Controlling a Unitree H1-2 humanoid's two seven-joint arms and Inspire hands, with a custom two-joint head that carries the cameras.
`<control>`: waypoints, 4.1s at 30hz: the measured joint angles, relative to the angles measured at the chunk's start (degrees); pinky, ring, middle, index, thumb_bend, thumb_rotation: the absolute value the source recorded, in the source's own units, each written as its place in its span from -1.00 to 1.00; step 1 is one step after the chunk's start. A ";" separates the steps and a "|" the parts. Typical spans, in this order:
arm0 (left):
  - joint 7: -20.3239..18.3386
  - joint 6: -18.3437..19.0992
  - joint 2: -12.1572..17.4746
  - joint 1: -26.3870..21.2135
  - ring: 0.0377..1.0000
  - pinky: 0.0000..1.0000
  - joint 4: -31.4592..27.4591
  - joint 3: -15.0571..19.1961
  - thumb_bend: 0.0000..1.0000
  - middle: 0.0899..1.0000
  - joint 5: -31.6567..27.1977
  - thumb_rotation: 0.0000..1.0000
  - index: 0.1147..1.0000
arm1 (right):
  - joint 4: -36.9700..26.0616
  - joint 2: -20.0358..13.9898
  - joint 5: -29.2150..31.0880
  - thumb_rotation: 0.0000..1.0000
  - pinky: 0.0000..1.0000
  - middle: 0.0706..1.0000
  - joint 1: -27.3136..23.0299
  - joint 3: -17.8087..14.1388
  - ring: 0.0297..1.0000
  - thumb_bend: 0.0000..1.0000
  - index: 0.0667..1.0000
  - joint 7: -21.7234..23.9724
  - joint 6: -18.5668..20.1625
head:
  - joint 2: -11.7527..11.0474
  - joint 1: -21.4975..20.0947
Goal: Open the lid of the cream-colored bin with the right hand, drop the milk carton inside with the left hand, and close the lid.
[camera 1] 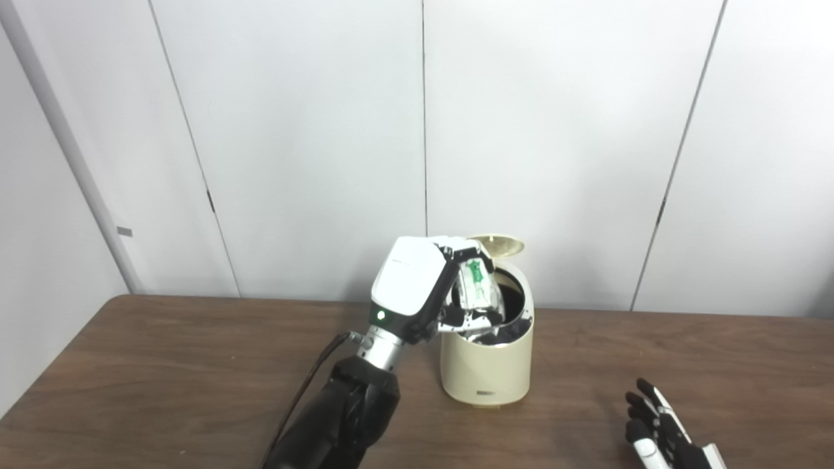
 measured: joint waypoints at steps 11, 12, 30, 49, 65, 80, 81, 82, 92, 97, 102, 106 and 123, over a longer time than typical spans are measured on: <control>-0.67 1.92 0.97 0.01 -0.09 -0.03 -2.12 -1.09 0.01 -0.06 2.60 -1.00 -0.17 | -0.03 0.10 -0.13 0.77 0.62 0.79 -0.02 0.02 0.79 0.05 0.88 0.00 0.09 | 0.09 0.17; -0.76 2.12 0.98 0.01 0.01 -0.01 -2.26 -1.08 0.02 -0.05 2.59 -1.00 -0.17 | -0.05 0.10 -0.17 0.77 0.62 0.79 -0.02 0.02 0.79 0.06 0.88 0.00 0.13 | 0.09 0.18; -9.94 8.66 1.18 0.86 0.28 0.09 -7.17 -1.06 0.99 0.32 2.60 -0.84 0.29 | -0.06 -0.04 0.06 0.76 0.62 0.74 -0.04 0.02 0.76 -0.01 0.85 0.16 0.38 | 0.44 0.26; -6.42 2.58 0.40 1.40 -0.21 -0.24 -7.95 1.93 -0.04 -0.05 -4.44 -1.00 -0.15 | 0.29 -0.26 1.17 0.75 0.65 0.75 -0.14 -0.18 0.77 0.00 0.88 0.17 0.30 | 0.35 0.26; -19.93 14.47 -5.15 11.76 -0.13 -0.34 -30.35 14.08 -0.05 -0.07 -32.89 -1.00 -0.16 | 0.76 -1.46 -0.02 0.80 0.60 0.80 -0.19 0.01 0.77 0.06 0.91 0.11 -0.28 | 1.23 -0.26; -26.25 34.04 -8.59 26.72 0.35 0.26 -39.73 22.19 0.15 0.46 -49.54 -0.27 0.54 | -3.14 -4.57 -5.46 0.81 0.51 0.80 -8.64 1.07 0.74 0.12 0.80 1.01 0.80 | 2.20 -0.70; -27.06 34.04 -8.43 27.73 0.48 0.39 -39.70 22.17 0.09 0.59 -50.35 -0.17 0.65 | -3.28 -4.58 -5.53 0.82 0.52 0.81 -9.37 1.08 0.74 0.11 0.80 1.19 1.41 | 2.28 -0.79; -27.85 34.03 -8.10 28.64 0.54 0.44 -39.58 22.08 0.06 0.64 -51.36 -0.09 0.70 | -3.28 -4.60 -5.64 0.82 0.51 0.81 -10.07 1.12 0.74 0.10 0.80 1.31 1.96 | 2.29 -0.79; -29.19 29.71 -6.50 35.99 0.91 0.95 -34.48 19.91 0.07 0.93 -51.21 0.66 0.98 | -3.34 -5.92 -9.19 0.88 0.50 0.74 -17.84 2.49 0.60 0.15 0.77 2.53 3.15 | 2.37 -0.97; -29.53 26.40 -5.77 37.58 1.00 1.00 -32.53 19.70 0.07 1.00 -51.37 0.82 1.00 | -4.34 -5.92 -11.83 0.85 0.45 0.90 -22.52 4.12 0.79 0.12 0.79 5.35 8.42 | 2.55 -1.05; -29.51 23.52 -5.66 38.16 1.00 1.00 -31.41 19.67 0.15 1.00 -51.42 0.81 1.00 | -4.32 -6.46 -15.95 0.92 0.57 0.91 -26.89 6.08 0.92 0.13 0.76 6.73 11.13 | 2.72 -0.97; -29.49 21.86 -5.91 38.69 1.00 1.00 -30.65 19.69 0.11 0.99 -51.80 0.80 1.00 | -3.59 -8.32 -19.52 0.91 0.71 0.88 -31.19 8.72 0.89 0.05 0.75 9.31 12.34 | 2.81 -0.70; -29.59 20.57 -7.12 39.93 0.95 1.00 -30.54 20.50 0.03 0.99 -55.06 0.88 1.00 | 6.71 -8.80 -23.53 0.85 0.79 0.90 -39.09 14.98 0.96 0.10 0.63 13.02 10.90 | 4.92 -3.69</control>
